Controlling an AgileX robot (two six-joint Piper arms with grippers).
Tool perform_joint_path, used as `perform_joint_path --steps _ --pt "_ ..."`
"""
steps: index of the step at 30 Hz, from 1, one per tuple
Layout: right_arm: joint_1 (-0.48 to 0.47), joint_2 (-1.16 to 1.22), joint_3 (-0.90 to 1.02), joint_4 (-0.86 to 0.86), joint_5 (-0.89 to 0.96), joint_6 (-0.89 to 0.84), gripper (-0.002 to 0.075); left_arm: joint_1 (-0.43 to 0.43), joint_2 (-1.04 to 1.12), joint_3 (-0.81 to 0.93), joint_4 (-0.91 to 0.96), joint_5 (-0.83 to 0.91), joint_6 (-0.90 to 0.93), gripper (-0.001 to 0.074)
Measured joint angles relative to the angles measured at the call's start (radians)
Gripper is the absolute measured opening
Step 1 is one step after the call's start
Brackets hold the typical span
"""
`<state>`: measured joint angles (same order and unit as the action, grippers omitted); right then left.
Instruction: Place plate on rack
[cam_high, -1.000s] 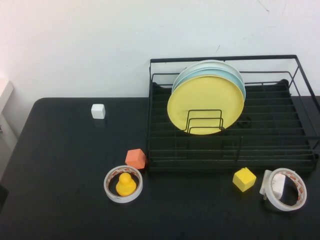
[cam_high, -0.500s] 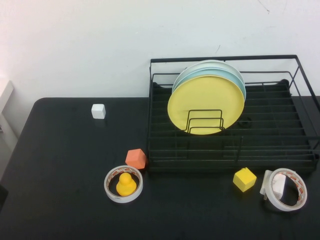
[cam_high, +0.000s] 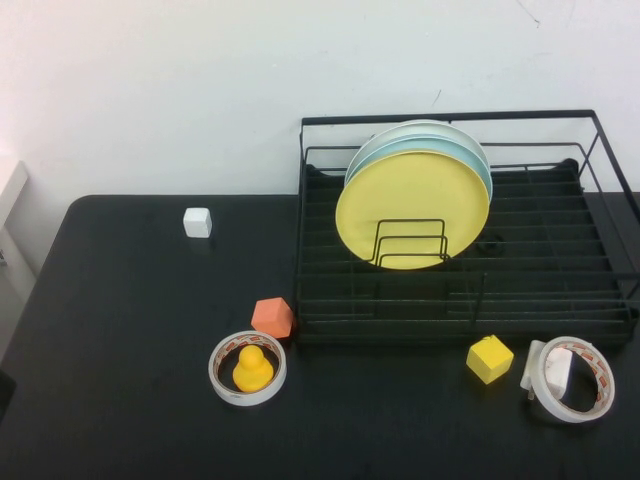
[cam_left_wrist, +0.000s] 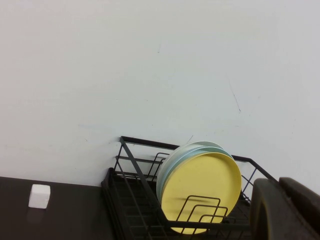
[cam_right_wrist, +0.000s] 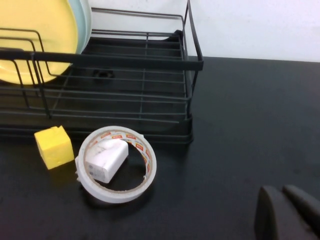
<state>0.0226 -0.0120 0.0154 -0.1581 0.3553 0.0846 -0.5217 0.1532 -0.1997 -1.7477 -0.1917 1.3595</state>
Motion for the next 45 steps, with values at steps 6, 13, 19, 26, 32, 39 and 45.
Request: perform_joint_path --steps 6,13,19,26,32,39,45 --pt "0.002 0.0 0.0 0.002 0.0 0.0 -0.0001 0.0 0.0 0.0 0.0 0.0 0.0 -0.0001" --pt "0.002 0.0 0.0 0.002 0.0 0.0 0.0 0.0 0.0 0.0 0.0 0.0 0.0 -0.0001" --pt "0.002 0.0 0.0 0.002 0.0 0.0 -0.0001 0.0 0.0 0.0 0.0 0.0 0.0 -0.0001" --pt "0.002 0.0 0.0 0.004 0.0 0.0 -0.0001 0.0 0.0 0.0 0.0 0.0 0.0 -0.0001" --pt "0.002 0.0 0.0 0.004 0.0 0.0 -0.0001 0.0 0.0 0.002 0.0 -0.038 0.002 -0.0002" --pt "0.002 0.0 0.0 0.004 0.0 0.0 -0.0001 0.042 0.0 0.048 0.866 0.046 -0.835 -0.0002" --pt "0.003 0.0 0.0 0.004 0.0 0.0 -0.0001 0.228 -0.024 0.054 1.531 0.431 -1.539 -0.0002"
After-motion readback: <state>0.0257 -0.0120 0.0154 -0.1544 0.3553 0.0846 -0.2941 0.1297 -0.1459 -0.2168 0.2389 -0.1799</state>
